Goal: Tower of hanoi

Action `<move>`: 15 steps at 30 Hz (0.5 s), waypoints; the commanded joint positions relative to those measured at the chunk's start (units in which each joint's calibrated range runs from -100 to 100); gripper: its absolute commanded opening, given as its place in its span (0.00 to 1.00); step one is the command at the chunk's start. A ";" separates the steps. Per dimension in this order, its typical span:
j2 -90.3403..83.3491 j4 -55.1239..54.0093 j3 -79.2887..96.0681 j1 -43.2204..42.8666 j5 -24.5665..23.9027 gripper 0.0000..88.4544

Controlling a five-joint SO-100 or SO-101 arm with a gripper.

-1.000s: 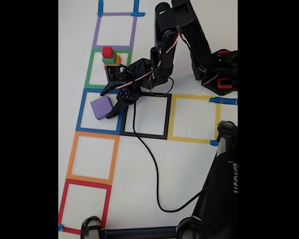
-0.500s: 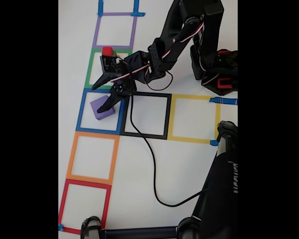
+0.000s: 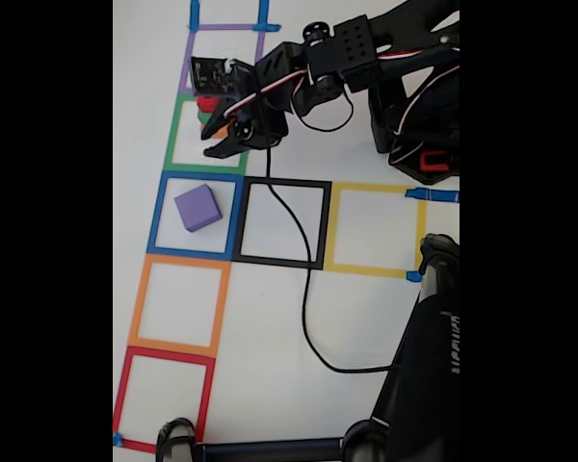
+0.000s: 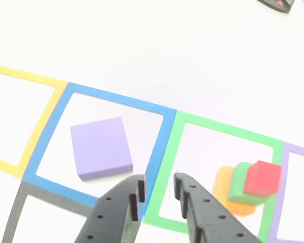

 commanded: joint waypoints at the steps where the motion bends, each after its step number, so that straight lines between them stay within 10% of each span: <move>1: -3.98 24.59 -18.60 3.11 0.00 0.01; 15: 4.91 56.00 -57.97 17.21 0.00 0.02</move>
